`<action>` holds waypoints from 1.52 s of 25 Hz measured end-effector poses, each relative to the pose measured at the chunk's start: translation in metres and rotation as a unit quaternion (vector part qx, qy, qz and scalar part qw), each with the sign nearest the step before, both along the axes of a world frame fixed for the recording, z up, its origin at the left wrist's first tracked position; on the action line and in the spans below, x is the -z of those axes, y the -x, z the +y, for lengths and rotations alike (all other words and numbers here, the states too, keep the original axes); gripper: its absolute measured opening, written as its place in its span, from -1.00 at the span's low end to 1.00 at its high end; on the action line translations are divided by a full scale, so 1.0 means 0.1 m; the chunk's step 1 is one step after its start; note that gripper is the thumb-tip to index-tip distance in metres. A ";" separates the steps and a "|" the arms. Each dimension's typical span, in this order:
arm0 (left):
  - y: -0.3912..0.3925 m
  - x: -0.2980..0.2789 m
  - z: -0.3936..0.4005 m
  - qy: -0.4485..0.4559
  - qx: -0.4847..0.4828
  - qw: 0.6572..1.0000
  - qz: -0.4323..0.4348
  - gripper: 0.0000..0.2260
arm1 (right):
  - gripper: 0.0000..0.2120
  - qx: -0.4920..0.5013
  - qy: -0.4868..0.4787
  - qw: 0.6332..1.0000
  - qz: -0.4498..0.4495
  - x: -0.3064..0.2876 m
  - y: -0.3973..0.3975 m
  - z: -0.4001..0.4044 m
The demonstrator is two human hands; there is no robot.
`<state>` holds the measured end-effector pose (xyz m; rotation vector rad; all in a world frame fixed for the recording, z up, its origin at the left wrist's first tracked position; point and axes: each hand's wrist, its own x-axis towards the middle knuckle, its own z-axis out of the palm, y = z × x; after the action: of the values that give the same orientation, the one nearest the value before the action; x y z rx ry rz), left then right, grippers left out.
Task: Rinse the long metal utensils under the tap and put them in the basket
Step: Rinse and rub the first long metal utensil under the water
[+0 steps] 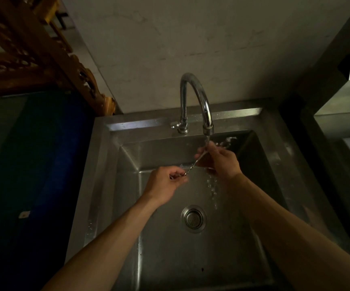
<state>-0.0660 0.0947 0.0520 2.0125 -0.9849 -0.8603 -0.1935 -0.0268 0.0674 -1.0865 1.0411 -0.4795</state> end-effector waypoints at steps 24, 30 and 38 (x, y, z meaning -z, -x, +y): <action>0.12 -0.05 -0.32 0.031 0.000 0.999 -0.023 -0.96 | -0.81 -0.005 0.007 0.999 -0.031 -0.03 0.01 -0.11; 0.15 -0.10 -0.47 0.050 -0.009 0.999 -0.011 -0.96 | -0.88 -0.007 0.027 0.999 -0.045 -0.07 0.05 -0.15; 0.21 -0.23 -0.63 0.067 -0.029 0.997 -0.018 -0.97 | -0.86 -0.017 0.029 0.997 -0.069 -0.12 0.07 -0.16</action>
<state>-0.0868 0.0319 0.0753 1.9395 -0.9738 -0.7106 -0.2003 -0.0430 0.0794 -1.1036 0.8913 -0.5526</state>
